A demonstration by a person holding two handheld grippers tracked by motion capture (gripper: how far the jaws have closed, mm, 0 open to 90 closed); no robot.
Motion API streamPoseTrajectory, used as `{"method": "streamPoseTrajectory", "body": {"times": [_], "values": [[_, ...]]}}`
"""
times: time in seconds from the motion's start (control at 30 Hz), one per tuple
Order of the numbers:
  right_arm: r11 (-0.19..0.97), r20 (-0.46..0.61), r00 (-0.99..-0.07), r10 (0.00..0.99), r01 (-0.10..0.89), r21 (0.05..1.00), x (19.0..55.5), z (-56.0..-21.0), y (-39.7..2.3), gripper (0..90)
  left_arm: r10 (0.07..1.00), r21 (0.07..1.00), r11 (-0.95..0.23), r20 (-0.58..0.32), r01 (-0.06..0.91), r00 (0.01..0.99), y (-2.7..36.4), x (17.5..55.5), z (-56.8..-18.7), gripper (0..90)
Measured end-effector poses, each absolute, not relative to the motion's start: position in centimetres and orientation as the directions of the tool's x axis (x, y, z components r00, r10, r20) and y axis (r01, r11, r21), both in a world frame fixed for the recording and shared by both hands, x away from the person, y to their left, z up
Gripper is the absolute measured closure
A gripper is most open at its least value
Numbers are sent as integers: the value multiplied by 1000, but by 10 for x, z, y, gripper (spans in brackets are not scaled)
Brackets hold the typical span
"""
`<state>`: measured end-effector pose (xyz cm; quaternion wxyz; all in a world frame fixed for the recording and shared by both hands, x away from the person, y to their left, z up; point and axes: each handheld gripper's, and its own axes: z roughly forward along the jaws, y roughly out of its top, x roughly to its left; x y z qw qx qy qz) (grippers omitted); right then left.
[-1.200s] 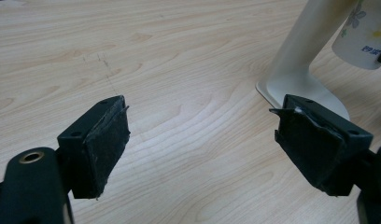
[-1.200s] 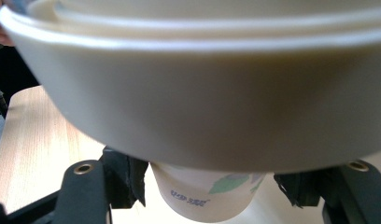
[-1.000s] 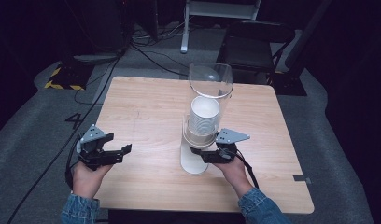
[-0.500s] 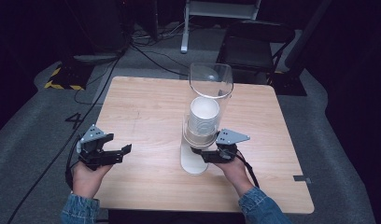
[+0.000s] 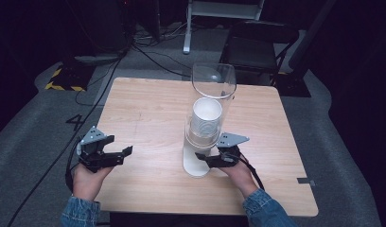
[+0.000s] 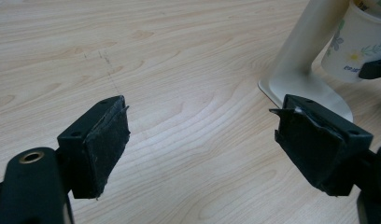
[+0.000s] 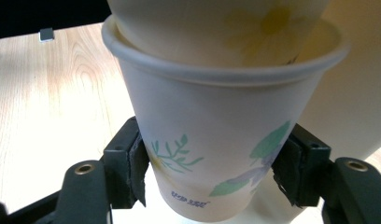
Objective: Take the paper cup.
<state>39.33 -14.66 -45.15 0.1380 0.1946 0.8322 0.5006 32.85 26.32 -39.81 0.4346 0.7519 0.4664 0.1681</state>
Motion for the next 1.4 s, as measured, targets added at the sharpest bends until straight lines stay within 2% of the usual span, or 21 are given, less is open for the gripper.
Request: {"method": "streamPoseTrajectory", "body": {"times": [0.67,1.4], "values": [[522,-8,-895,446,253,815,389,-467,-154,355,830,802,-211,-155,559,536,253,342,-401,171],[512,-47,-839,543,286,810,379,-463,-189,355,800,791,-251,-155,558,580,234,363,-402,171]]}}
